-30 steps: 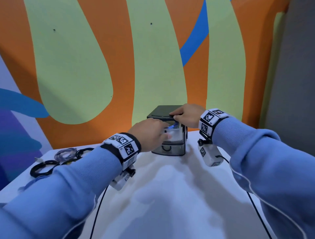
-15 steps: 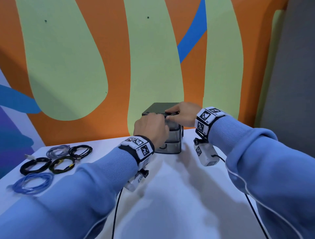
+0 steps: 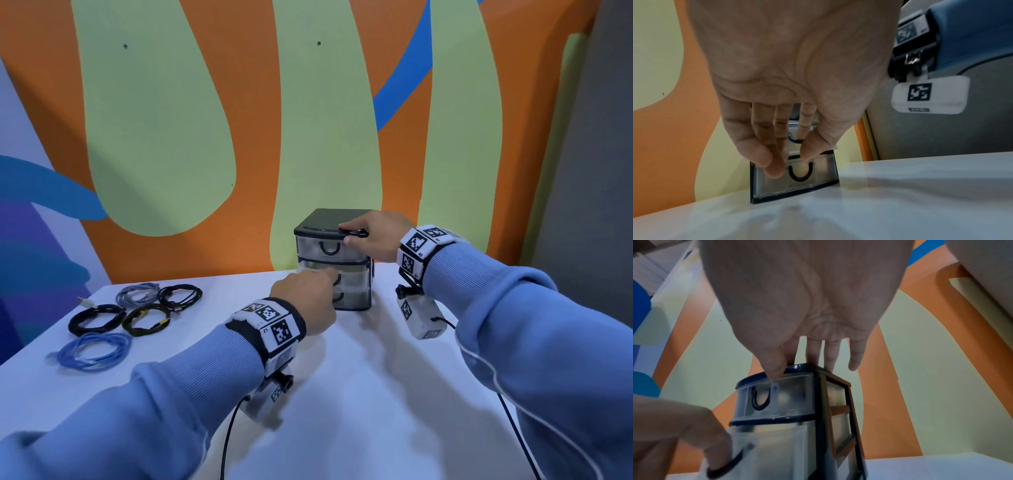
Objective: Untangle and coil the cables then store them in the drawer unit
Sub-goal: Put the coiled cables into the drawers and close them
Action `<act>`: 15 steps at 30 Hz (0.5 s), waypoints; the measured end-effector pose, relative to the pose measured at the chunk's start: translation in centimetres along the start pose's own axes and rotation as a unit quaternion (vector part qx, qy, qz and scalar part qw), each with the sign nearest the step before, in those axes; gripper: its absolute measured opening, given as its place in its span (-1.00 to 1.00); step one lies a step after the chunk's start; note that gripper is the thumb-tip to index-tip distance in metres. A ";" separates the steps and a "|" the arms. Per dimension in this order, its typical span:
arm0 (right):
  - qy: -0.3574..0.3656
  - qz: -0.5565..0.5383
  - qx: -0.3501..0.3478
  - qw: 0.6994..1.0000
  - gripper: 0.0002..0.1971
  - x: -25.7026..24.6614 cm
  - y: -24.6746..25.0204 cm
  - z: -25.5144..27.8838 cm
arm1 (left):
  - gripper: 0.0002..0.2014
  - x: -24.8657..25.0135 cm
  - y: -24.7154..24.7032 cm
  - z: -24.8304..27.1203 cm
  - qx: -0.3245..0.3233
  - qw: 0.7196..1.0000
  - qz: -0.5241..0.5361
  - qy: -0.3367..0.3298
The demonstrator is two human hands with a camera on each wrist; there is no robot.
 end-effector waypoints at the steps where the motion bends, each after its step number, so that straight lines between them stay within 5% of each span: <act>1: -0.001 0.003 -0.001 1.000 -0.57 -0.2 -0.1 -0.1 | -0.57 -0.1 0.3 0.7 0.002 1.000 -0.002 -0.002; 15: -0.028 0.006 -0.017 0.999 -0.56 -1.9 -0.8 -0.8 | -0.64 0.2 1.0 10.7 0.001 0.999 -0.010 -0.030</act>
Point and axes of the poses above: each hand's wrist, its own z-axis away from the middle knuckle, its own y-axis out of the back of the hand, x = y × z, the point moved 2 cm from there along -z, towards the middle knuckle, and after that the axes turned 9 degrees about -y, right-handed, at the moved point
